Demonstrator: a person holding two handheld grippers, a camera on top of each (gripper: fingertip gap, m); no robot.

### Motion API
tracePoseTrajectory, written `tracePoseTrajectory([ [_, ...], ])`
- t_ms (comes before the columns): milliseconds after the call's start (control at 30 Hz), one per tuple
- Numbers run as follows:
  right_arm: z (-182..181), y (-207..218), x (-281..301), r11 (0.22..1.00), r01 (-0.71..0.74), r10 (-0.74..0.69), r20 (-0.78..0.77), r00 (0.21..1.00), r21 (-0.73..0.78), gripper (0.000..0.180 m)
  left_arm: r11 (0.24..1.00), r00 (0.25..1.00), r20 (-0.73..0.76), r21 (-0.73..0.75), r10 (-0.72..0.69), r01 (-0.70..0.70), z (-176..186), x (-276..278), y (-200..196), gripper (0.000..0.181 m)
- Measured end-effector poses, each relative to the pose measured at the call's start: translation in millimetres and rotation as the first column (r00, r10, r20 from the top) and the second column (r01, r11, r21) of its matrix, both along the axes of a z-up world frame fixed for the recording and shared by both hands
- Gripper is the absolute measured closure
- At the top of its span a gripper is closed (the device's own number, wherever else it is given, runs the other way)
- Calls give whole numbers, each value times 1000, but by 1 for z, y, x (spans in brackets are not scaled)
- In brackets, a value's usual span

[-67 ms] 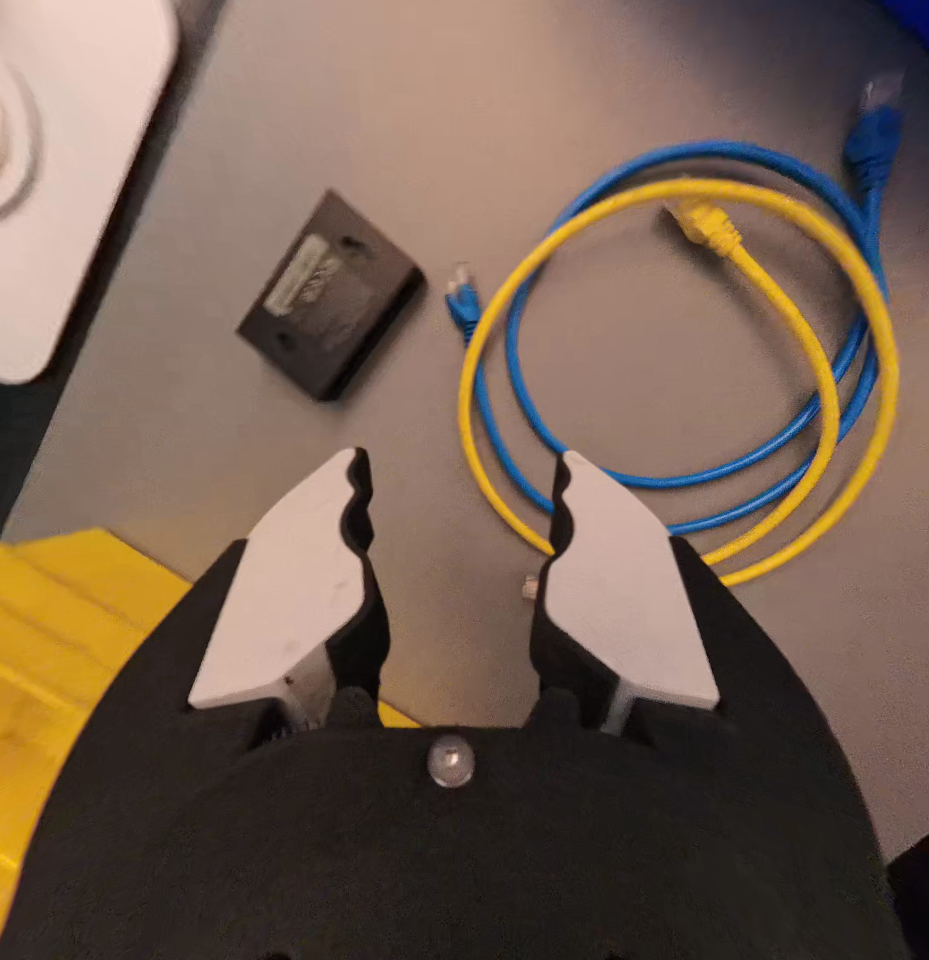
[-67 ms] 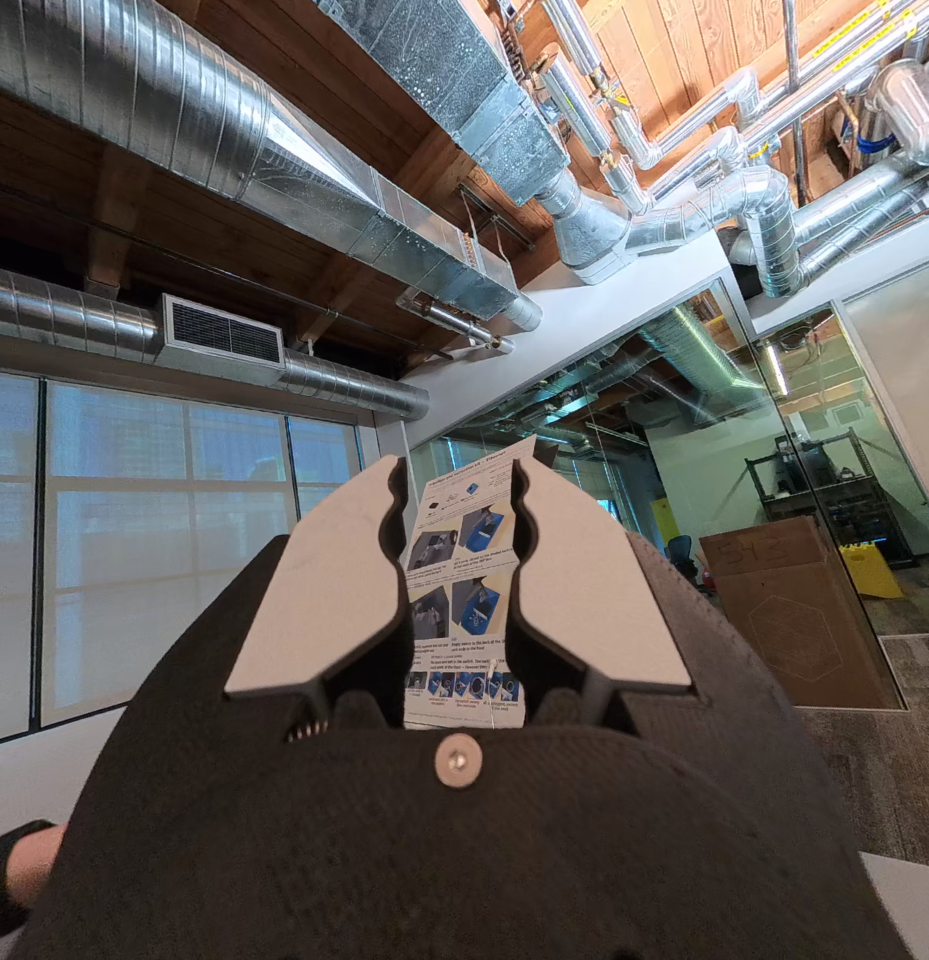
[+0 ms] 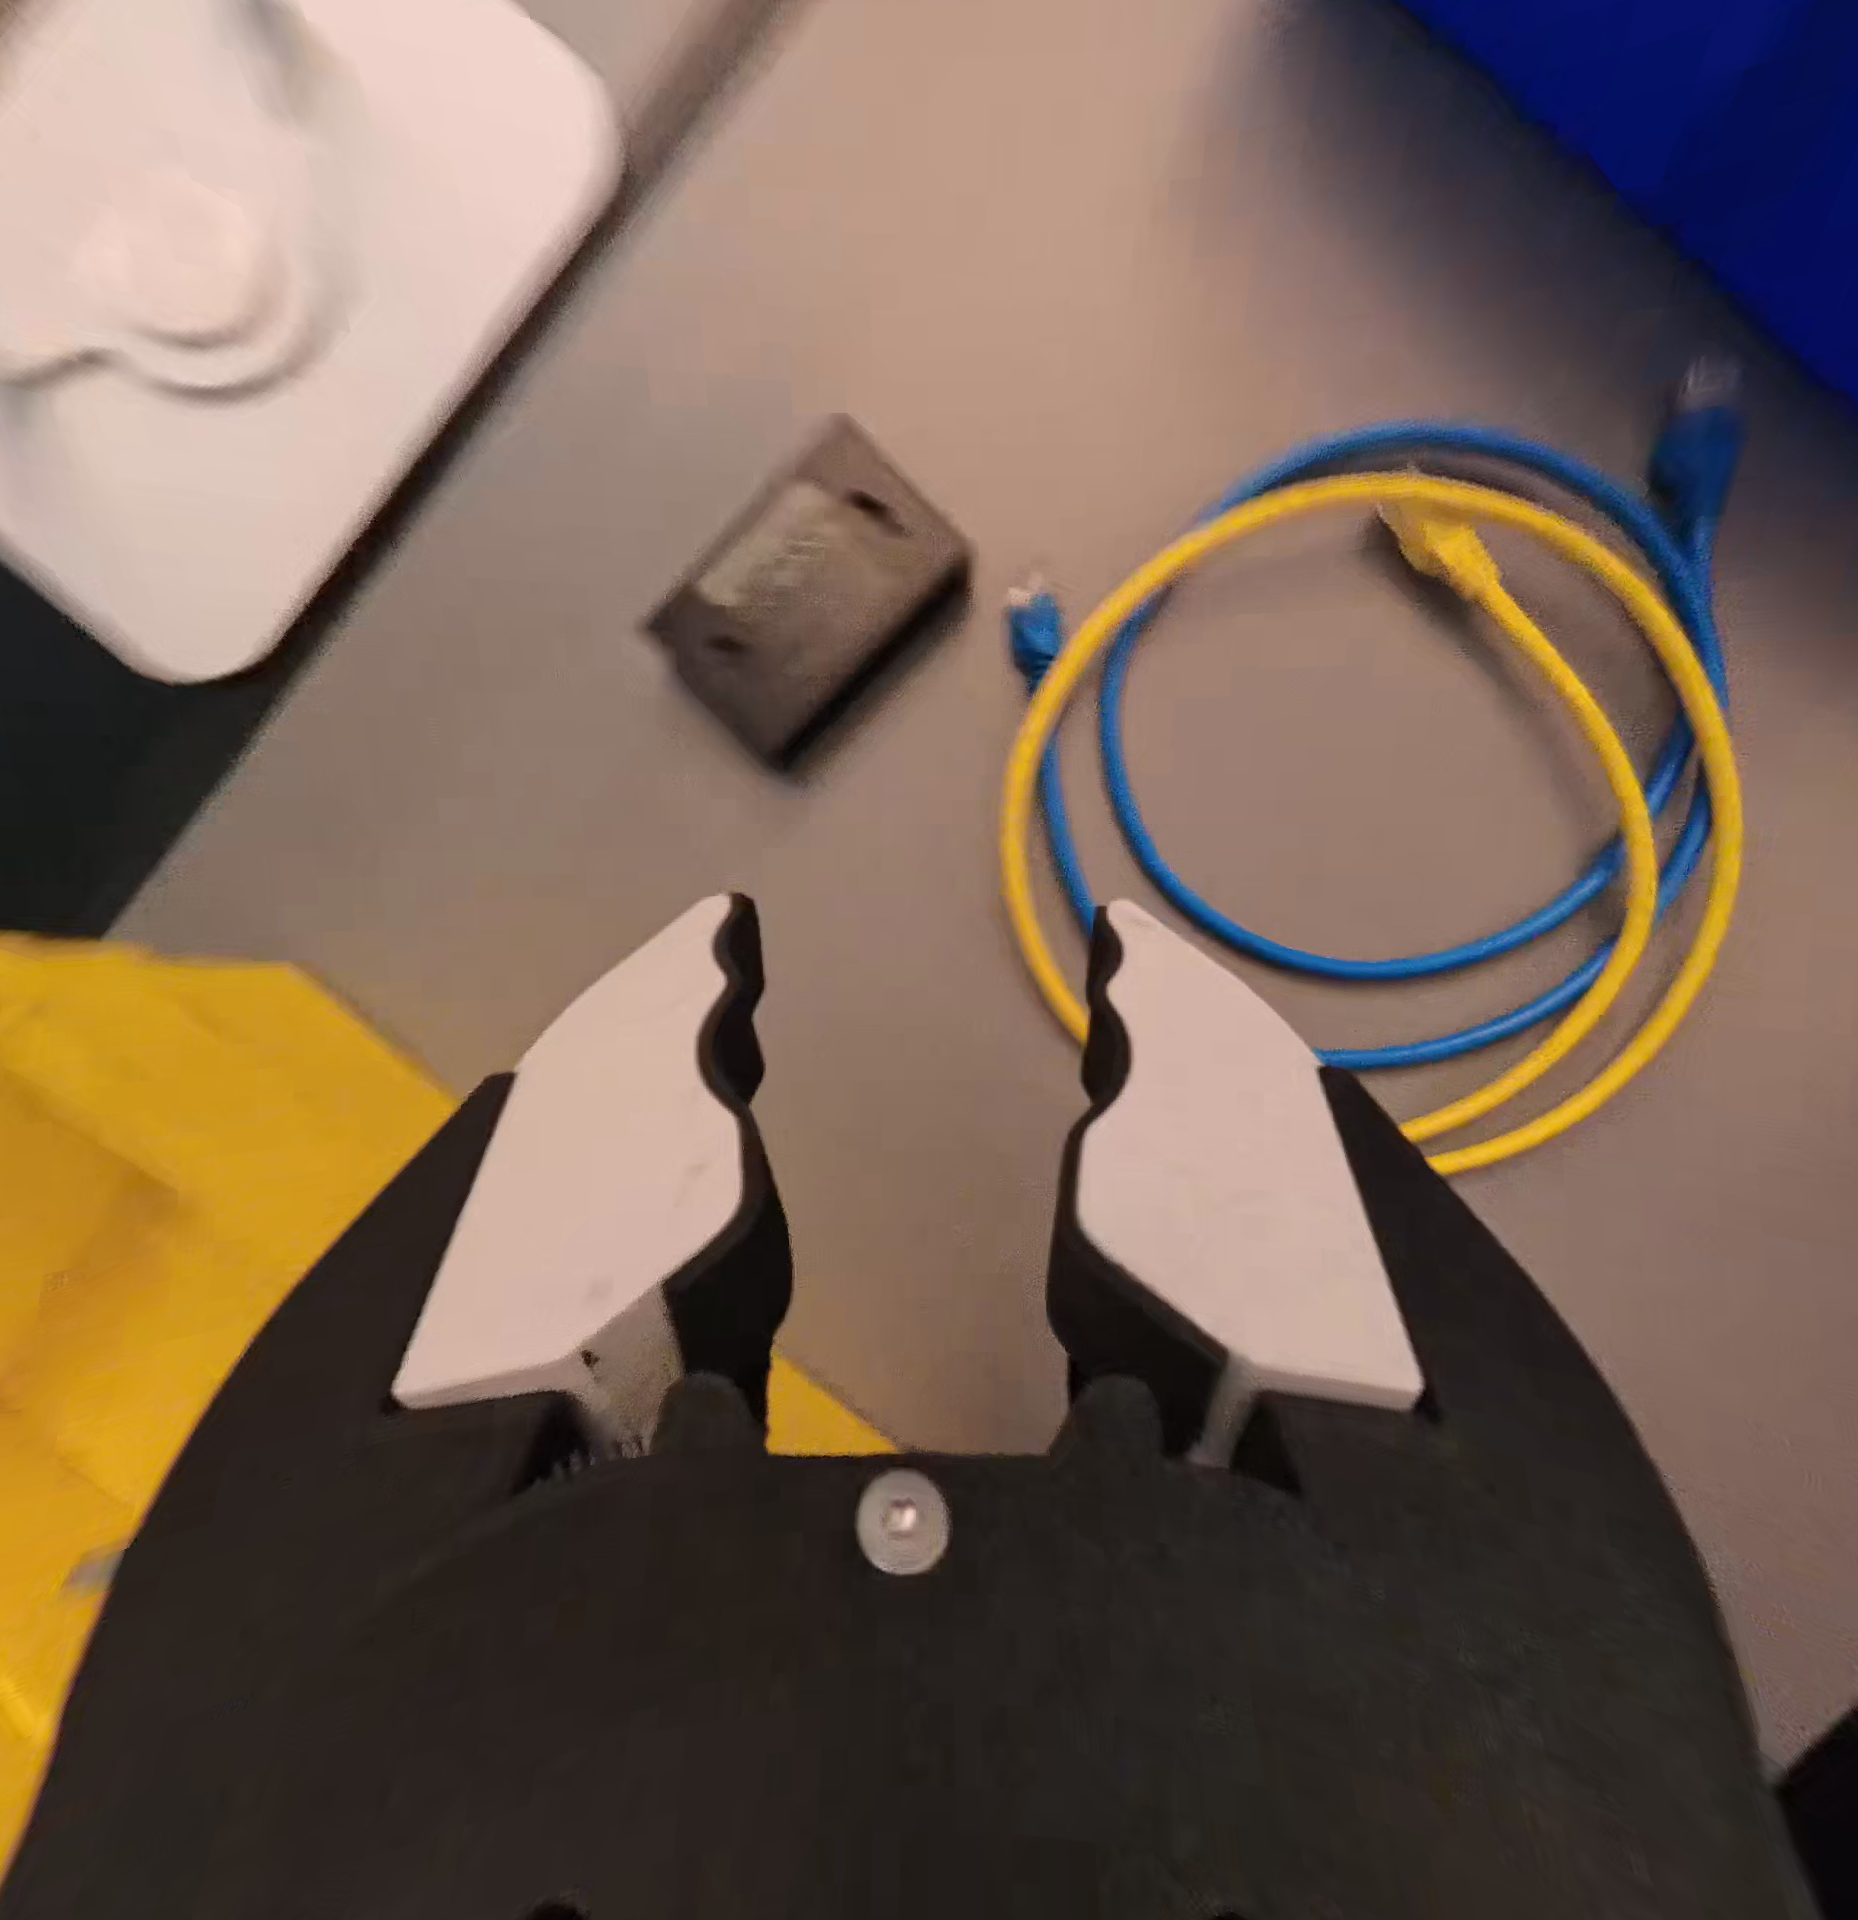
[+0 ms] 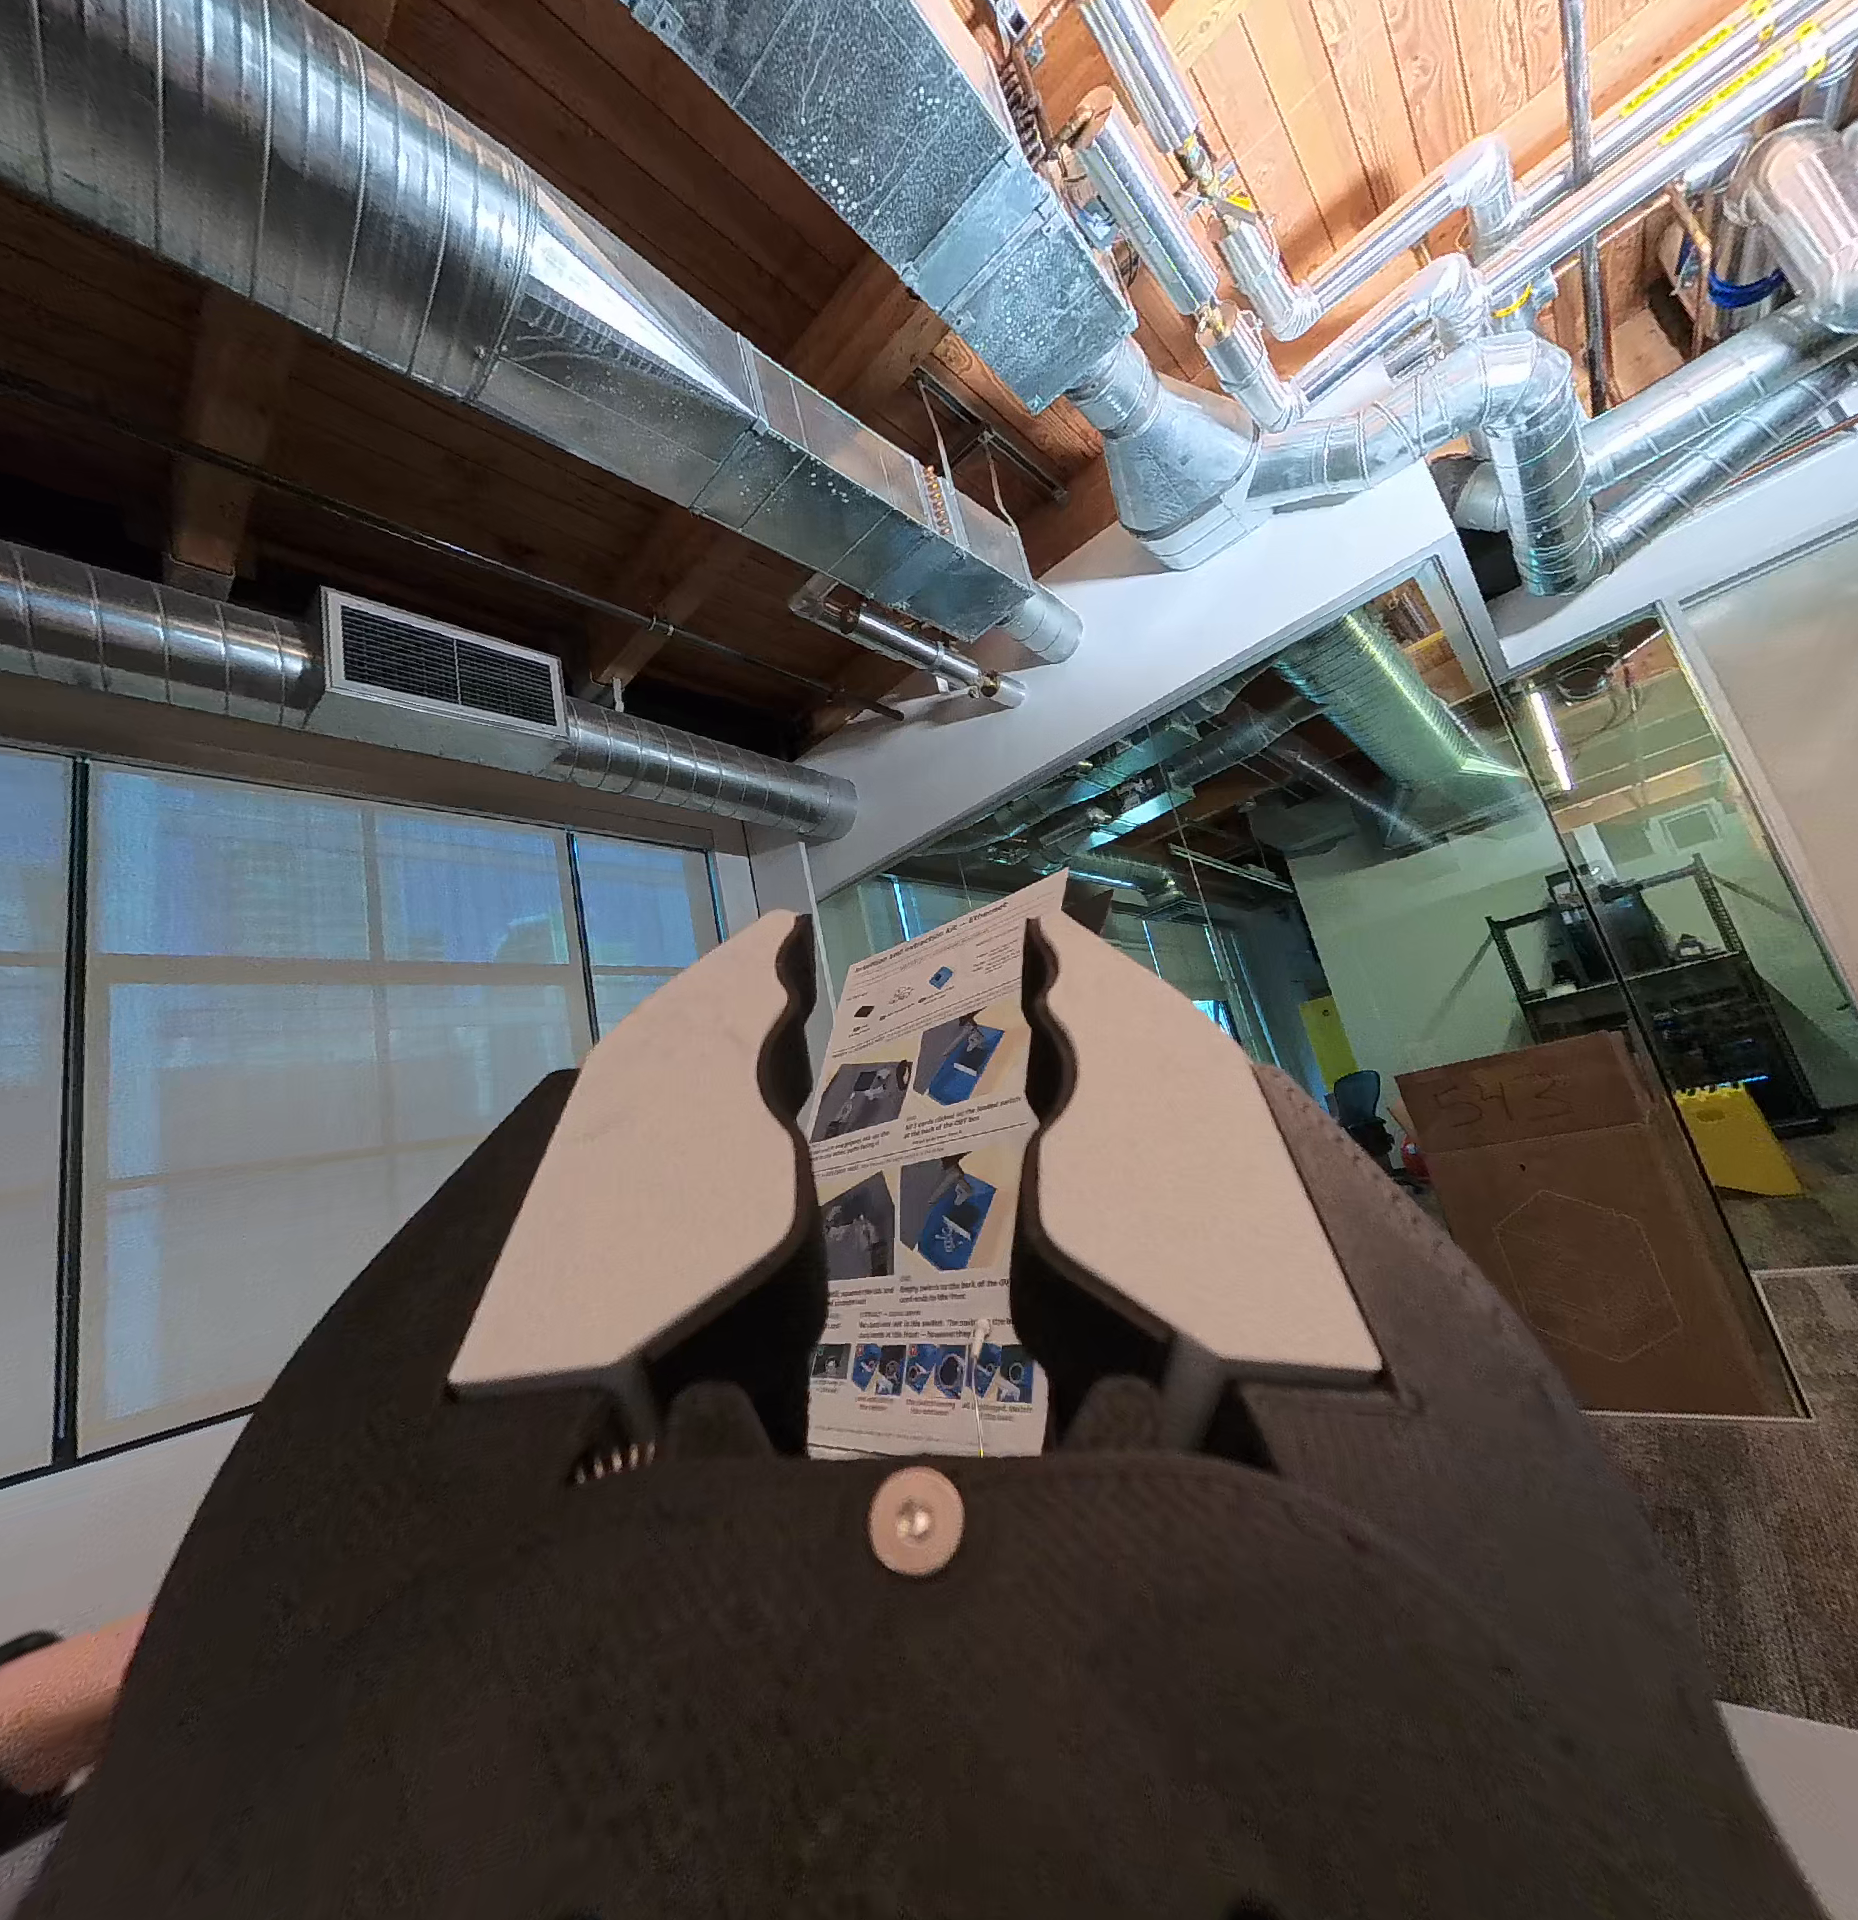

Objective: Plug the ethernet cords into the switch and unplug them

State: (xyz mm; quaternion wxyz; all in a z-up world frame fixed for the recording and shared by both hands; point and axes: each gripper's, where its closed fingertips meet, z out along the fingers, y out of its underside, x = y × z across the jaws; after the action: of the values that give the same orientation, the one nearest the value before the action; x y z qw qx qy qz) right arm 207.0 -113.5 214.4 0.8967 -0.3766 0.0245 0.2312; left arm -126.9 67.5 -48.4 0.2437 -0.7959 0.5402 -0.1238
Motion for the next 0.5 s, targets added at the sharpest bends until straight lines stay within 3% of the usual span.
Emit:
tracePoseTrajectory([
  [100,-1,1,3,1000,4,-4,-5,1000,1,141,967,969,189,167,161,-193,57,-74,35,124],
  [200,-1,1,6,1000,9,-9,-12,1000,2,141,845,923,256,387,287,-370,85,-171,62,126],
  [300,-2,1,7,1000,9,-9,-23,1000,8,142,791,932,150,495,331,-360,61,-234,79,131],
  [500,-3,3,2,999,34,-34,10,999,-13,142,894,978,-81,425,194,-142,5,-227,96,128],
])
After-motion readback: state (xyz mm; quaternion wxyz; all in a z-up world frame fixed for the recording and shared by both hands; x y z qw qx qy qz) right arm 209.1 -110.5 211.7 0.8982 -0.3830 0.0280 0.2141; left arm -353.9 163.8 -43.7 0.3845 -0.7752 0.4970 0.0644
